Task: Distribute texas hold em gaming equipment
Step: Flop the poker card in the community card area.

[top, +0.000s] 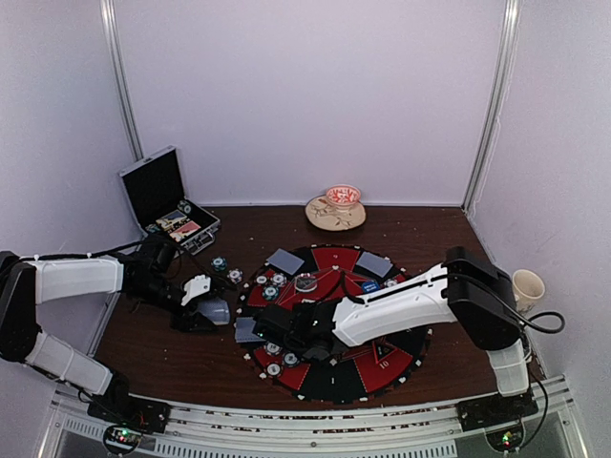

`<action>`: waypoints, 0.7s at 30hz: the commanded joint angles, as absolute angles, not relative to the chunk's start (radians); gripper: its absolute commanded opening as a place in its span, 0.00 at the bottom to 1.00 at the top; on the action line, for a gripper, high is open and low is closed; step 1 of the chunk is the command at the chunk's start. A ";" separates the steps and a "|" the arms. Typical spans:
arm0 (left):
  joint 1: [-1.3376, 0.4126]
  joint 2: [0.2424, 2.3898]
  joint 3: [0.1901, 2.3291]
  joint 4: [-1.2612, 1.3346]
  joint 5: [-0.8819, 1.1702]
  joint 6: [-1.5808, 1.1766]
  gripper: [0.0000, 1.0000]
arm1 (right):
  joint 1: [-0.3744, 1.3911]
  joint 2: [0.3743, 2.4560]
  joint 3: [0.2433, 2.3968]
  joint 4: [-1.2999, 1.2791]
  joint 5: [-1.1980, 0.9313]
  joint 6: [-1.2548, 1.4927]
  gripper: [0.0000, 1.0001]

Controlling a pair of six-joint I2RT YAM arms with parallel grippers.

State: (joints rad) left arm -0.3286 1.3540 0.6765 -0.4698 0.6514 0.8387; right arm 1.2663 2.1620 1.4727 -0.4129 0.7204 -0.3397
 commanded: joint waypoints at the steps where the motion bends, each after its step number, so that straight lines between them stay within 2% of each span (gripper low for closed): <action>1: -0.326 1.352 0.681 -0.448 0.671 0.843 0.52 | 1.243 2.076 1.426 -0.334 0.664 -0.387 0.00; 12: -0.325 1.356 0.681 -0.448 0.670 0.843 0.52 | 1.199 1.998 1.295 -0.158 0.572 -0.500 0.00; 21: -0.326 1.358 0.681 -0.448 0.669 0.844 0.52 | 1.195 2.024 1.314 -0.142 0.512 -0.537 0.00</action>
State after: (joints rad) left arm -0.3286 1.3540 0.6765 -0.4698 0.6514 0.8391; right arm 1.1980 2.0312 1.2972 -0.1722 0.5499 -0.5137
